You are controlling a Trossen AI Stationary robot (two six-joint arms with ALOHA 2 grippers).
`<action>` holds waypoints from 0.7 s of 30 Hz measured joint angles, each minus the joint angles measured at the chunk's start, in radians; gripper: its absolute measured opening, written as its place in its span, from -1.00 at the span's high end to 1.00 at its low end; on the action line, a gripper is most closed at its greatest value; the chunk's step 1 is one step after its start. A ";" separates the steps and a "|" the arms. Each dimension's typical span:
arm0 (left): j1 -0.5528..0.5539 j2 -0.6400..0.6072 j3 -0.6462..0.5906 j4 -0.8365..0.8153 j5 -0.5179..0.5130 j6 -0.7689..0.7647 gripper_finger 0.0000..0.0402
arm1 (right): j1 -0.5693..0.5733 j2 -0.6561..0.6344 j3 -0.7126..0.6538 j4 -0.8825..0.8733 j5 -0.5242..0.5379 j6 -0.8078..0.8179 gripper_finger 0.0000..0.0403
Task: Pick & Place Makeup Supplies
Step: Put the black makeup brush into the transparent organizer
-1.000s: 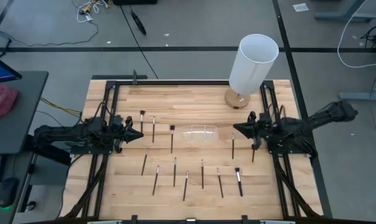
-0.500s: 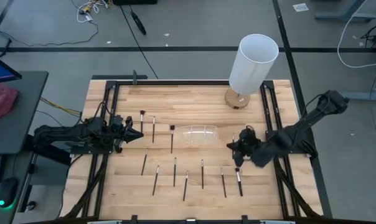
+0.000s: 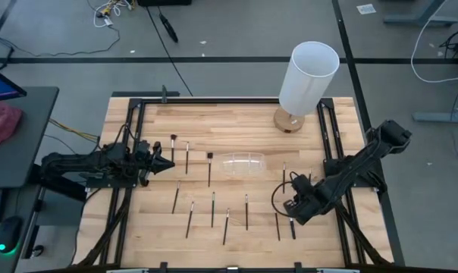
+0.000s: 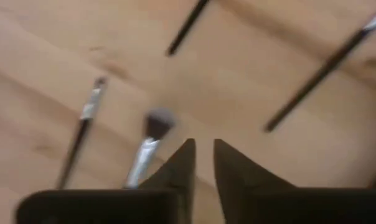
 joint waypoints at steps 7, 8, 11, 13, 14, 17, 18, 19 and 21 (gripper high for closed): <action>0.000 0.000 0.000 0.000 0.000 0.000 0.99 | 0.024 0.042 0.000 0.366 0.038 -0.040 0.01; 0.000 0.000 0.000 0.000 0.000 0.000 0.99 | 0.025 0.065 0.000 0.419 0.038 -0.042 -0.02; 0.000 0.000 0.000 0.000 0.000 0.000 0.99 | 0.026 0.159 0.032 0.484 0.038 -0.059 -0.03; 0.000 0.000 0.000 0.000 0.000 0.000 0.99 | 0.029 0.226 0.079 0.452 0.038 -0.063 0.01; 0.000 0.000 0.000 0.000 0.000 0.000 0.99 | 0.029 0.255 0.109 0.433 0.038 -0.064 0.04; 0.000 0.000 0.000 0.000 0.000 0.000 0.99 | 0.028 0.316 0.204 0.333 0.039 -0.071 0.14; 0.000 0.000 0.000 0.000 0.000 0.000 0.99 | 0.029 0.331 0.236 0.290 0.038 -0.069 0.17; 0.000 0.000 0.000 0.000 0.000 0.000 0.99 | 0.029 0.344 0.268 0.240 0.038 -0.062 0.21; 0.000 0.000 0.000 0.000 -0.005 0.000 0.99 | 0.033 0.359 0.320 0.146 0.039 -0.048 0.28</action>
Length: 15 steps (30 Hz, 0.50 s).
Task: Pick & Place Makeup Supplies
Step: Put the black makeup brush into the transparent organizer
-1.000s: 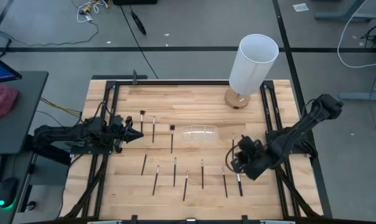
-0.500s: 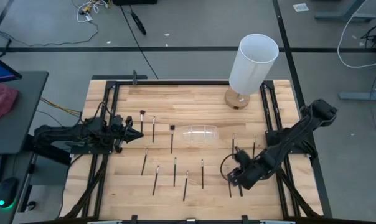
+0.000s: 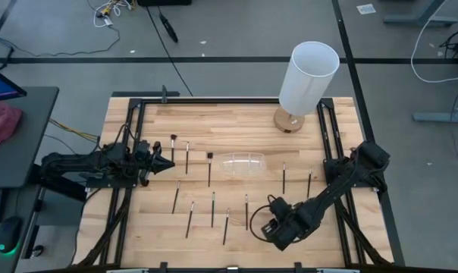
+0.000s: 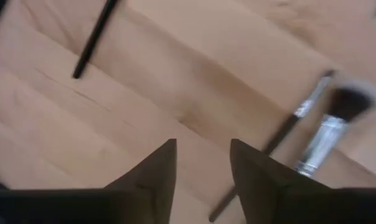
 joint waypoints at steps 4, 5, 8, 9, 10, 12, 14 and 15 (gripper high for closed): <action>0.000 0.000 0.000 0.000 -0.002 0.000 0.99 | 0.010 0.003 0.011 -0.011 0.000 -0.023 0.41; 0.000 0.000 0.000 0.000 -0.003 0.000 0.99 | 0.010 0.003 0.006 0.006 0.006 -0.059 0.43; 0.000 0.000 0.000 0.000 -0.006 0.000 0.99 | -0.008 0.003 -0.017 0.020 0.050 -0.087 0.48; 0.000 0.000 0.000 0.000 -0.006 0.000 0.99 | -0.017 0.003 -0.027 0.016 0.034 -0.054 0.48; 0.000 0.000 0.000 0.000 -0.006 0.001 0.99 | -0.025 0.003 -0.036 0.008 0.006 -0.022 0.48; 0.000 0.000 0.000 0.000 -0.006 0.001 0.99 | -0.029 0.004 -0.042 0.009 -0.014 0.013 0.43; 0.000 0.000 0.000 0.000 -0.006 0.001 0.99 | -0.015 0.004 -0.051 0.035 -0.002 0.045 0.33; 0.000 0.000 0.000 0.000 -0.006 0.001 0.99 | -0.009 0.004 -0.058 0.037 0.005 0.064 0.26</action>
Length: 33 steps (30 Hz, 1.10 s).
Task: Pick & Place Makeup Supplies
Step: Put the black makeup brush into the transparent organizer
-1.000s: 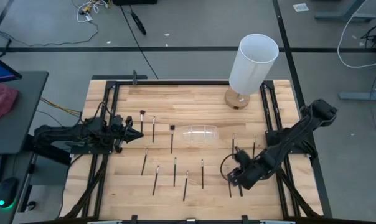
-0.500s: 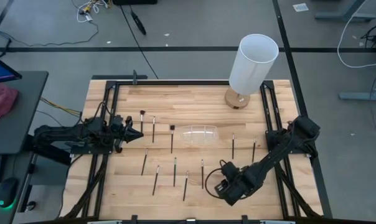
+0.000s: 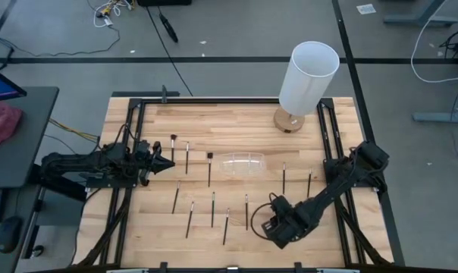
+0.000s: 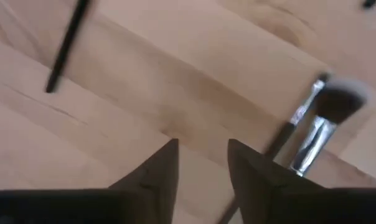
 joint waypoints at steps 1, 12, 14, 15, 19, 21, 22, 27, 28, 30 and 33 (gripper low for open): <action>0.000 0.000 0.000 0.000 0.000 0.000 0.99 | 0.008 0.000 -0.006 -0.006 0.003 0.020 0.19; 0.000 0.000 0.000 -0.001 -0.016 0.002 0.99 | 0.059 0.000 -0.016 -0.118 0.028 0.155 -0.08; 0.000 0.000 0.000 -0.001 -0.016 0.002 0.99 | 0.059 0.000 -0.021 -0.082 0.068 0.153 -0.05; 0.000 0.000 0.000 -0.002 -0.016 0.002 0.99 | 0.058 0.000 -0.023 -0.064 0.089 0.149 -0.03; 0.000 0.000 0.000 -0.002 -0.016 0.002 0.99 | 0.058 0.008 -0.040 -0.012 0.112 0.146 0.03; 0.000 0.000 0.000 -0.002 -0.016 0.002 0.99 | 0.058 0.022 -0.041 -0.017 0.115 0.145 0.06; 0.000 0.000 0.000 -0.002 -0.016 0.002 0.99 | 0.058 0.029 -0.041 -0.021 0.115 0.146 0.07; 0.000 0.000 0.000 -0.002 -0.016 0.002 0.99 | 0.060 0.054 -0.041 -0.035 0.116 0.148 0.14; 0.000 0.000 0.000 -0.002 -0.016 0.001 0.99 | 0.060 0.058 -0.041 -0.037 0.116 0.148 0.14; 0.000 0.000 0.000 -0.002 -0.016 0.001 0.99 | 0.060 0.059 -0.041 -0.051 0.116 0.148 0.14; 0.000 0.000 0.000 -0.002 -0.016 0.001 0.99 | 0.060 0.058 -0.041 -0.054 0.120 0.143 0.14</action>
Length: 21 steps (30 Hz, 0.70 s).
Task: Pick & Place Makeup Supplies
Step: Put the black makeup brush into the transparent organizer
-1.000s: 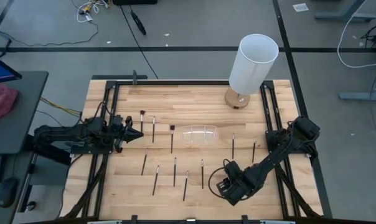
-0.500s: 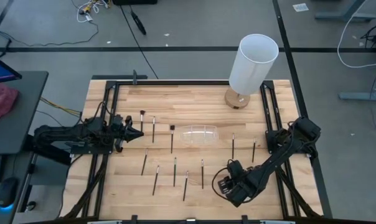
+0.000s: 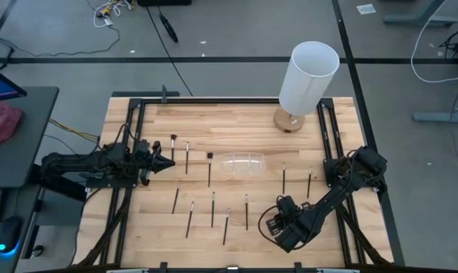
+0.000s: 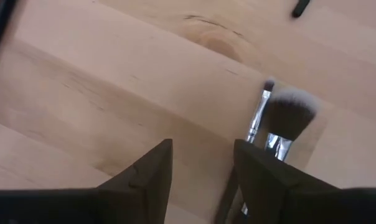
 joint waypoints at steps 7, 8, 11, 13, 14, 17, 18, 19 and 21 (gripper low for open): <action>0.000 0.000 0.000 0.000 -0.003 0.000 0.99 | 0.000 -0.004 0.000 -0.026 0.001 -0.009 0.06; 0.000 0.000 0.000 0.000 -0.004 0.000 0.99 | 0.000 -0.004 0.000 -0.033 -0.001 -0.006 0.04; 0.000 0.000 0.000 0.000 -0.008 0.000 0.99 | 0.000 -0.004 0.000 -0.045 -0.018 0.006 0.00; 0.000 0.000 0.000 0.000 -0.008 0.000 0.99 | 0.000 -0.004 0.000 -0.047 -0.033 0.006 -0.01; 0.000 0.000 0.000 0.000 -0.008 0.000 0.99 | 0.000 -0.004 0.000 -0.046 -0.037 0.006 -0.01; 0.000 0.000 0.000 0.000 -0.008 0.000 0.99 | 0.000 -0.004 0.000 -0.042 -0.037 0.005 0.00; 0.000 0.000 0.000 0.000 -0.008 0.000 0.99 | 0.000 -0.004 0.000 -0.041 -0.034 -0.001 0.01; 0.000 0.000 0.000 0.000 -0.008 0.000 0.99 | 0.000 0.000 0.000 -0.036 -0.025 -0.012 0.02; 0.000 0.000 0.000 0.000 -0.008 0.000 0.99 | 0.000 0.015 0.000 -0.021 -0.009 -0.045 0.05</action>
